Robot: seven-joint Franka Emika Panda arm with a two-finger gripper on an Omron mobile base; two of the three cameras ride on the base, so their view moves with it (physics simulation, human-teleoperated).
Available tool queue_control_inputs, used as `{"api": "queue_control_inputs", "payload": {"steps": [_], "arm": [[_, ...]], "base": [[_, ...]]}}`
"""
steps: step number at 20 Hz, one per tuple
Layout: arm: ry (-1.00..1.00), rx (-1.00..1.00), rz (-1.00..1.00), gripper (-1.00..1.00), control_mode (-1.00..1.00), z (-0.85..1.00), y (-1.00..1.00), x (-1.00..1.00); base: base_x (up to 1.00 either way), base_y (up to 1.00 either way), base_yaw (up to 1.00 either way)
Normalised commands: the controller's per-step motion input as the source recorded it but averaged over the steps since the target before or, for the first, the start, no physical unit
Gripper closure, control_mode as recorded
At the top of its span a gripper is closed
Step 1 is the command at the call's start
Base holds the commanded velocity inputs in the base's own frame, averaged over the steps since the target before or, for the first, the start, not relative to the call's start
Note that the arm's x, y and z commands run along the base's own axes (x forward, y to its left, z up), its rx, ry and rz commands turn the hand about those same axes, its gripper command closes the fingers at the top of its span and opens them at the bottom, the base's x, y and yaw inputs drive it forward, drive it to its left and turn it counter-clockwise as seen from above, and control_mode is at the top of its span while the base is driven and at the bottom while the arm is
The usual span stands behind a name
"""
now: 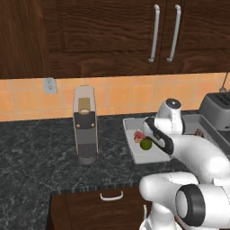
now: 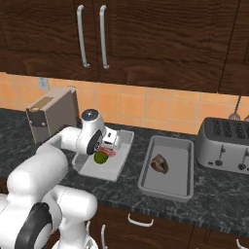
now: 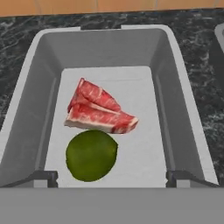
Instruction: Place one lime and one steak in each tupperware on the nearby counter, to pack two identical lunches.
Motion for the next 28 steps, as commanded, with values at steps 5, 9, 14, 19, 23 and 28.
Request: {"api": "queue_control_inputs", "payload": {"steps": [5,9,14,19,23,28], "arm": [[-0.23,-0.02,0.00,-1.00,-1.00,0.72,0.03,-1.00],[-0.12,-0.11,0.02,-1.00,-1.00,0.39,0.37,-0.99],[-0.12,-0.12,0.00,-1.00,-1.00,0.46,0.41,-0.87],[-0.05,-0.04,0.00,-1.00,1.00,0.07,0.05,-0.39],[0.00,0.00,0.00,-1.00,1.00,0.00,0.00,0.00],[0.00,0.00,0.00,-1.00,1.00,0.00,0.00,0.00]], "base": [[0.00,0.00,0.00],[0.00,0.00,0.00],[0.00,0.00,0.00],[-0.60,-0.24,-0.04],[-0.58,-1.00,-0.17],[-0.20,-1.00,-0.10]]}}
